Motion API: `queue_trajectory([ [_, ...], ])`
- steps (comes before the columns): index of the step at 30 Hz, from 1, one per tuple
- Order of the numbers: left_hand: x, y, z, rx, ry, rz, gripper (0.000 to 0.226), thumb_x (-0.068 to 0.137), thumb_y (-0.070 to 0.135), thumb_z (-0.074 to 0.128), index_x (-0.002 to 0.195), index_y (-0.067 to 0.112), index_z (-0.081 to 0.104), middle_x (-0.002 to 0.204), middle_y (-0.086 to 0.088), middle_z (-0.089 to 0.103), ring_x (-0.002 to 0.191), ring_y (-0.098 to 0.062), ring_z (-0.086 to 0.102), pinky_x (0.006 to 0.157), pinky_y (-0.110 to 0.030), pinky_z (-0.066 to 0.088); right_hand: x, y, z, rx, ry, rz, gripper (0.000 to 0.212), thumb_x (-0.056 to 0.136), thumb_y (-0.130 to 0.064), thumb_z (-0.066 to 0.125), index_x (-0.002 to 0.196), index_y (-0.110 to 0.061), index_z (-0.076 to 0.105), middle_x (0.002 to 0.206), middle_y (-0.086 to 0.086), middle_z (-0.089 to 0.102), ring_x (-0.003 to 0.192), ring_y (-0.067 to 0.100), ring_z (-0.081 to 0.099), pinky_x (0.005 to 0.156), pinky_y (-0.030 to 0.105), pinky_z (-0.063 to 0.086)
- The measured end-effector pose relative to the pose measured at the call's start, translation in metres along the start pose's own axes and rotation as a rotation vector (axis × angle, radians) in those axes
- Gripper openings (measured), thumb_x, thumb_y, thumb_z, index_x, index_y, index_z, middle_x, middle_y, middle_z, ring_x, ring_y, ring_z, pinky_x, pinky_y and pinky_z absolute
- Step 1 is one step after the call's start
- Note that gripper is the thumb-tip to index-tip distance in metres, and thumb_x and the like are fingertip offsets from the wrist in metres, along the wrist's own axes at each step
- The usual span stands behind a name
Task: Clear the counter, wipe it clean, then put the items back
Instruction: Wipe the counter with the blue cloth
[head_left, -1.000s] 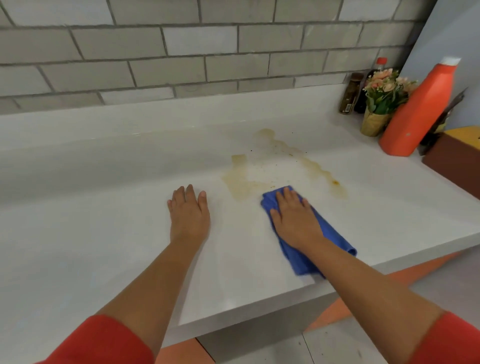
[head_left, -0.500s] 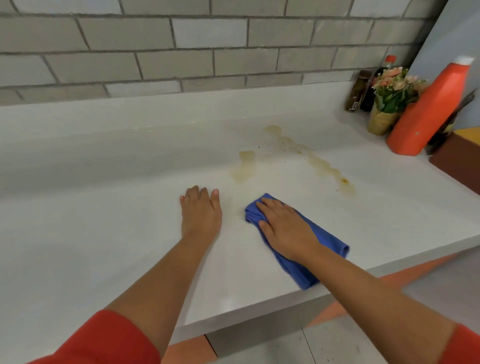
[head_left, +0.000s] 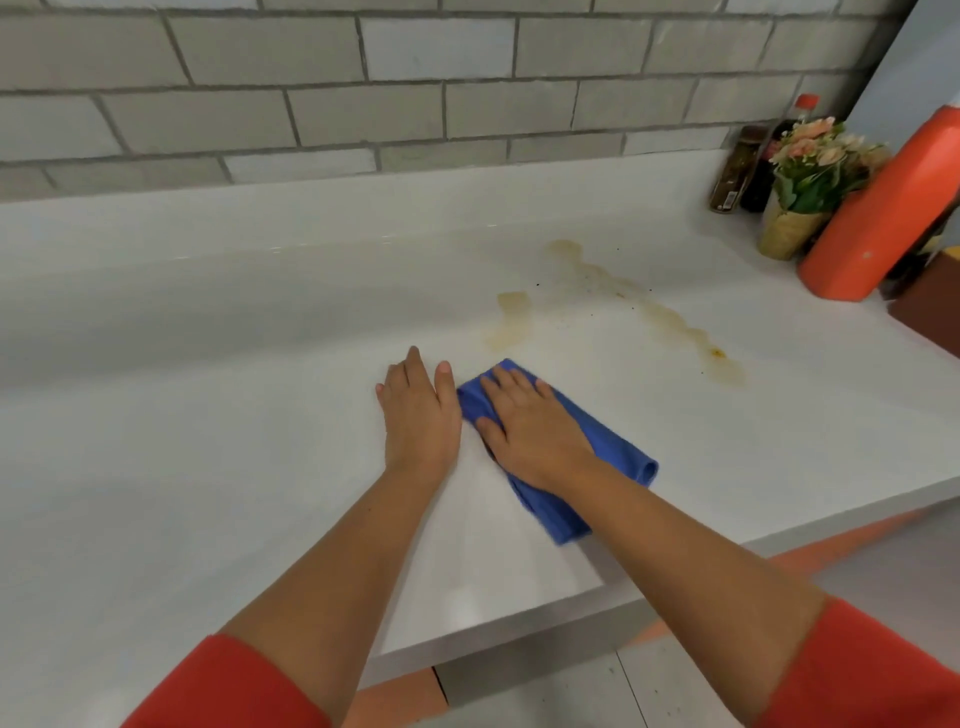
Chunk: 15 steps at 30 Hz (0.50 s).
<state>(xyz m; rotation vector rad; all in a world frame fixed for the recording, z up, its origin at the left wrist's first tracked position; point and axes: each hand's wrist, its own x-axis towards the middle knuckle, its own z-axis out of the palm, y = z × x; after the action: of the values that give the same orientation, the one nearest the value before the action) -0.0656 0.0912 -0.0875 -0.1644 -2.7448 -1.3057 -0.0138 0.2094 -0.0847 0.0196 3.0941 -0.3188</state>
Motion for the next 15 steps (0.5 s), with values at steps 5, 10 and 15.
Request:
queue_trajectory([
  [5,-0.004,0.001,-0.01,-0.34,0.081,-0.098,0.049,0.102,0.03,0.026,0.146,0.009,0.025,0.151,-0.007,0.028,0.142,-0.021,0.02,0.119,-0.036,0.013,-0.052,0.05,-0.013,0.062,0.015,-0.039,0.081,0.08,-0.062,0.01,0.148,-0.021,0.026,0.157,-0.004,0.019,0.145,0.009,0.015,0.116,0.027,0.006],
  [10,-0.005,0.002,-0.014,-0.433,0.089,-0.145,0.048,0.102,0.033,0.025,0.145,0.012,0.029,0.151,-0.002,0.03,0.142,-0.017,0.023,0.118,-0.034,0.015,0.004,0.071,-0.016,-0.085,0.02,0.285,0.058,0.101,-0.04,0.02,0.151,-0.011,0.01,0.159,0.007,0.004,0.147,0.02,0.002,0.119,0.04,0.004],
  [15,-0.004,0.003,-0.014,-0.466,0.099,-0.167,0.05,0.102,0.036,0.023,0.146,0.012,0.027,0.152,-0.002,0.029,0.141,-0.016,0.024,0.118,-0.03,0.014,0.012,0.002,0.0,-0.052,-0.031,0.105,0.061,0.101,-0.039,0.02,0.151,-0.009,0.004,0.159,0.008,0.0,0.147,0.021,-0.003,0.118,0.04,0.0],
])
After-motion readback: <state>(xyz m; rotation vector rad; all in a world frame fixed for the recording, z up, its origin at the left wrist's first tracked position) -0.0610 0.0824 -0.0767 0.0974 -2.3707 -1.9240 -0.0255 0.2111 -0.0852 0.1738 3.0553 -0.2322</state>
